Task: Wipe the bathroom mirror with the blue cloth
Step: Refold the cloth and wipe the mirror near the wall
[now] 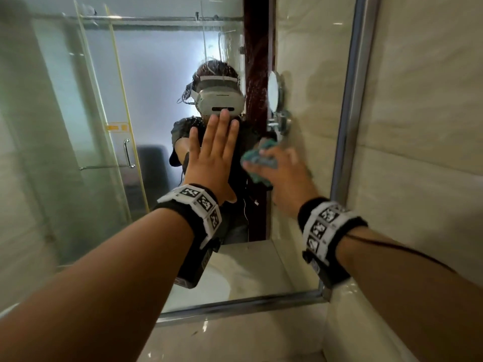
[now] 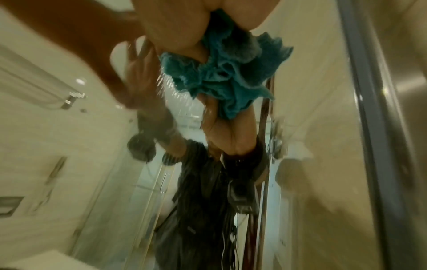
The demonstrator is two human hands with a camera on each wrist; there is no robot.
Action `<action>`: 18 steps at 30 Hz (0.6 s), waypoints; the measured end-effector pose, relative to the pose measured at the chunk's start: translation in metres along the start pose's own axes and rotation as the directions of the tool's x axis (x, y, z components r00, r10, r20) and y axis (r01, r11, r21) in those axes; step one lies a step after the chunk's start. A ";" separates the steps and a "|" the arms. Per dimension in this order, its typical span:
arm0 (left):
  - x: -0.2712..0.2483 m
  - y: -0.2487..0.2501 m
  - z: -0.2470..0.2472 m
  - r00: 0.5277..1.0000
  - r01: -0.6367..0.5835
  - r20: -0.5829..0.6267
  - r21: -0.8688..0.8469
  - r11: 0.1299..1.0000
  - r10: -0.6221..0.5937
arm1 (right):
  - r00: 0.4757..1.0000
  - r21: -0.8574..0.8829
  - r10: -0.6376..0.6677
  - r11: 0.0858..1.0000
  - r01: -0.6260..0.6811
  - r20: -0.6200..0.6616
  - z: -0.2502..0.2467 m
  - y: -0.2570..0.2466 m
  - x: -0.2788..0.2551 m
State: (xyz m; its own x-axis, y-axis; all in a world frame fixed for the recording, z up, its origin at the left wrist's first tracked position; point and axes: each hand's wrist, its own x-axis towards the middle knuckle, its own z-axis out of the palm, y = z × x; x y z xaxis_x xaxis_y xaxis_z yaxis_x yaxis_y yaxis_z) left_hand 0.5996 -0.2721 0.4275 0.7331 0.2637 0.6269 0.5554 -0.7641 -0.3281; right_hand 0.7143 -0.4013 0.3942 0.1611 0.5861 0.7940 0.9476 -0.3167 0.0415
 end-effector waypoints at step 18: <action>0.002 0.003 0.003 1.000 0.012 -0.024 0.051 0.999 -0.010 | 0.874 0.471 0.479 0.792 -0.388 -0.085 -0.019 0.006 -0.014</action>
State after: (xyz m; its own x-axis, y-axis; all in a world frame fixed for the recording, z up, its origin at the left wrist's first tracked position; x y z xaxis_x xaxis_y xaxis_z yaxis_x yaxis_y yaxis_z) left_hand 0.6041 -0.2721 0.4255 0.7178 0.2575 0.6469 0.5830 -0.7302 -0.3562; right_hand 0.7126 -0.4257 0.3947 0.5713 0.2969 0.7652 0.8178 -0.1270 -0.5613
